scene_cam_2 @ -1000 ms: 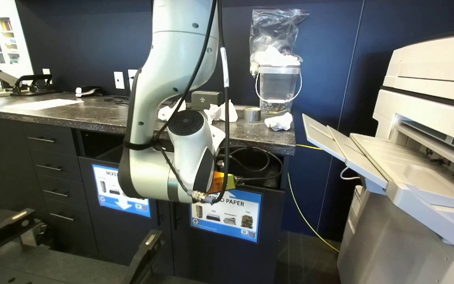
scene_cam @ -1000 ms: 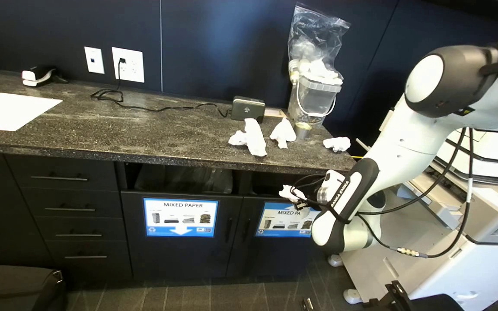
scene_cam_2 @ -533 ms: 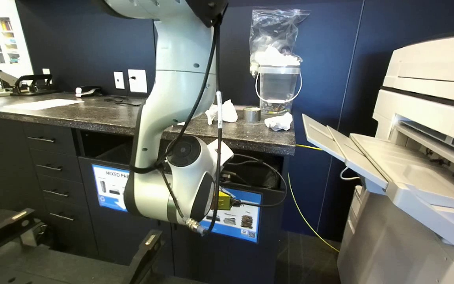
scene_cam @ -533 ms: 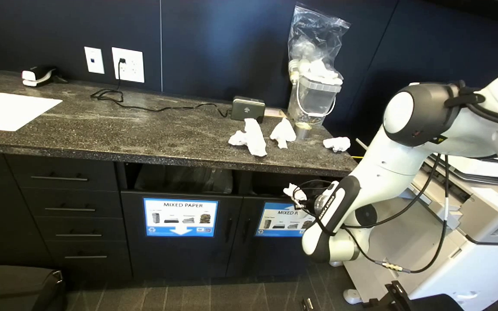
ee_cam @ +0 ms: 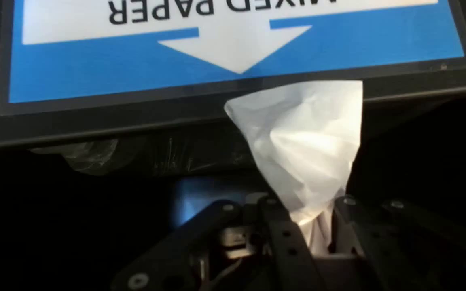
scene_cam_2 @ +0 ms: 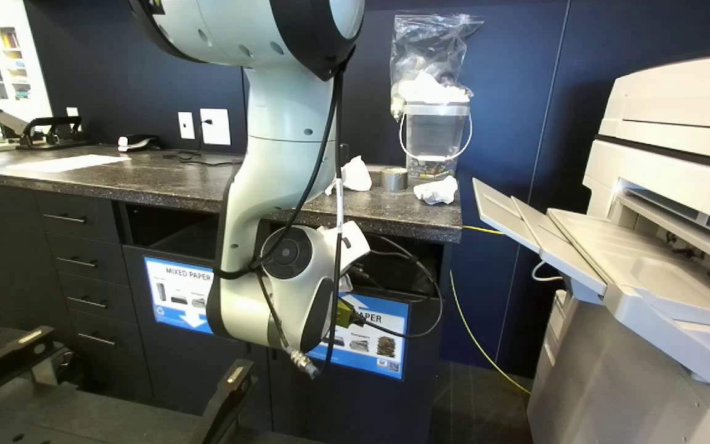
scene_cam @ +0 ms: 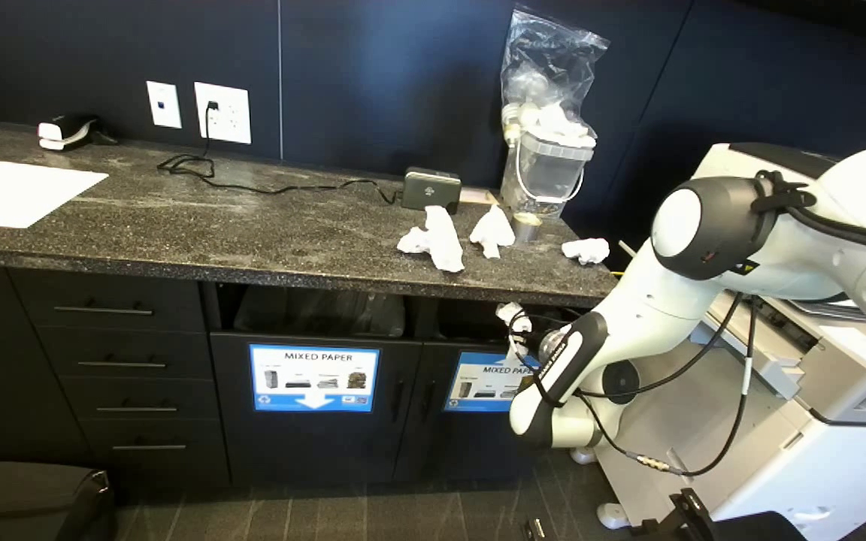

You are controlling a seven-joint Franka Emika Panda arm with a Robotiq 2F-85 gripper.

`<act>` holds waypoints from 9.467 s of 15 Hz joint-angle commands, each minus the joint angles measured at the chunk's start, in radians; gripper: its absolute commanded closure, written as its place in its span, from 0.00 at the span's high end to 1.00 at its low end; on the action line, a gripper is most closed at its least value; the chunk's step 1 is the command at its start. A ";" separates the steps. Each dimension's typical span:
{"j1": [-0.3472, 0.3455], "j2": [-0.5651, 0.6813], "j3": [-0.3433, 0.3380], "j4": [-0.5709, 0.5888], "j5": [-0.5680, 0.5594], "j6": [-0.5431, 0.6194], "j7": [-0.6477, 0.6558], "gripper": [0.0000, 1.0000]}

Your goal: Pick the papers on the counter and put them in the bin

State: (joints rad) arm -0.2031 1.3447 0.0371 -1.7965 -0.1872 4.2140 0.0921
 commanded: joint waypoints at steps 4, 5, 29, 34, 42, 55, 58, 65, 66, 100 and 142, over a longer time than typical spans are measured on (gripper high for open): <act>-0.006 0.130 0.034 0.224 0.003 0.032 0.068 0.15; -0.003 0.152 0.036 0.253 0.005 0.027 0.075 0.15; 0.084 0.144 0.067 0.341 0.108 -0.078 0.117 0.15; 0.090 0.144 0.061 0.337 0.126 -0.104 0.109 0.46; 0.134 0.144 0.017 0.335 0.147 -0.281 0.032 1.00; 0.183 0.145 -0.038 0.357 0.211 -0.365 -0.073 1.00; 0.157 0.156 -0.038 0.384 0.050 -0.472 -0.086 1.00; 0.173 0.153 -0.067 0.418 0.094 -0.488 -0.106 1.00; 0.170 0.153 -0.064 0.416 0.097 -0.453 -0.103 1.00; 0.408 -0.951 -0.344 -0.559 0.093 -1.173 -0.213 1.00; 0.298 -0.384 0.061 0.469 0.127 -1.486 -0.240 1.00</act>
State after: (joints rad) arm 0.0924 0.8952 0.1007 -1.4282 -0.0514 2.7362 -0.1359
